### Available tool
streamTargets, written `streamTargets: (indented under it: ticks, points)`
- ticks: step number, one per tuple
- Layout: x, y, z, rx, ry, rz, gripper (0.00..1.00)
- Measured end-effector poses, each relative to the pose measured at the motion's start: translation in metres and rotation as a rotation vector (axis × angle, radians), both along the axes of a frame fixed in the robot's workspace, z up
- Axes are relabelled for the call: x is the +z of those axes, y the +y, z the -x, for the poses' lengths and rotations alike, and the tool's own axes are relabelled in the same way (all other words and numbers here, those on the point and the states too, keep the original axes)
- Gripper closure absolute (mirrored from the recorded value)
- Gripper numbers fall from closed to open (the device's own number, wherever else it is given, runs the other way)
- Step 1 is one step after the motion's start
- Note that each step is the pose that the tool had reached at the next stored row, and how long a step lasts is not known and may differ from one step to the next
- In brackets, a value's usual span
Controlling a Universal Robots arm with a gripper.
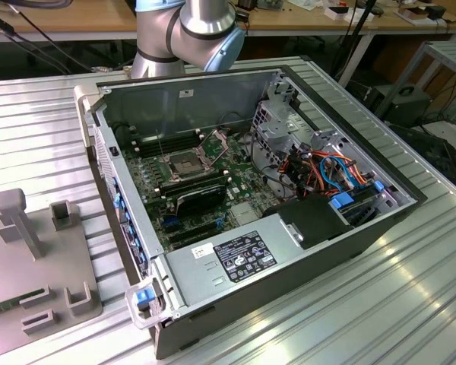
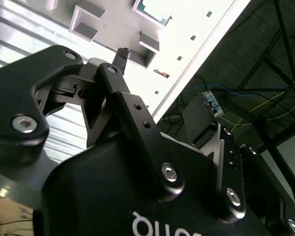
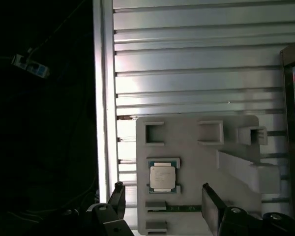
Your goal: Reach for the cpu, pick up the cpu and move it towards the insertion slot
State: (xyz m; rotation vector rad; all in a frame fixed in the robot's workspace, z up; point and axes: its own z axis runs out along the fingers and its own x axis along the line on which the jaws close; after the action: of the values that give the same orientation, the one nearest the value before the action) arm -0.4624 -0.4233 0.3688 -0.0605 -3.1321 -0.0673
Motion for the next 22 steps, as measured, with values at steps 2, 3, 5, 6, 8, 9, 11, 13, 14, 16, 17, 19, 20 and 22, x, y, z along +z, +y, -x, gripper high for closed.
streamTargets:
  ticks: [2,3,5,6,8,9,11,13,14,16,17,19,20,22]
  points:
    - [-0.0004,-0.0001,0.0000,0.000,0.0002,0.0012,0.28]
    - [-0.0006,-0.0001,0.0000,0.000,0.0001,0.0018,0.28]
    - [-0.0016,-0.0001,-0.0001,0.000,-0.0001,0.0018,0.28]
    - [-0.0023,0.0000,0.0000,0.000,-0.0002,0.0018,0.28]
    - [-0.0044,-0.0001,0.0000,0.000,0.0000,0.0019,0.28]
    - [-0.0051,0.0000,0.0000,0.000,0.0000,0.0019,0.28]
    - [-0.0063,0.0000,0.0000,0.000,0.0001,0.0019,0.28]
    - [-0.0078,-0.0001,0.0000,0.000,0.0000,0.0019,0.28]
    - [-0.0083,0.0000,0.0000,0.000,0.0000,0.0019,0.28]
    - [-0.0094,-0.0001,0.0000,0.000,0.0000,0.0019,0.28]
    - [-0.0100,0.0000,0.0000,0.000,0.0000,0.0019,0.28]
    - [-0.0117,0.0000,0.0000,0.000,0.0000,0.0019,0.28]
    - [-0.0127,-0.0001,0.0000,0.000,0.0000,0.0019,0.28]
    - [-0.0145,-0.0001,0.0000,0.000,-0.0001,0.0018,0.28]
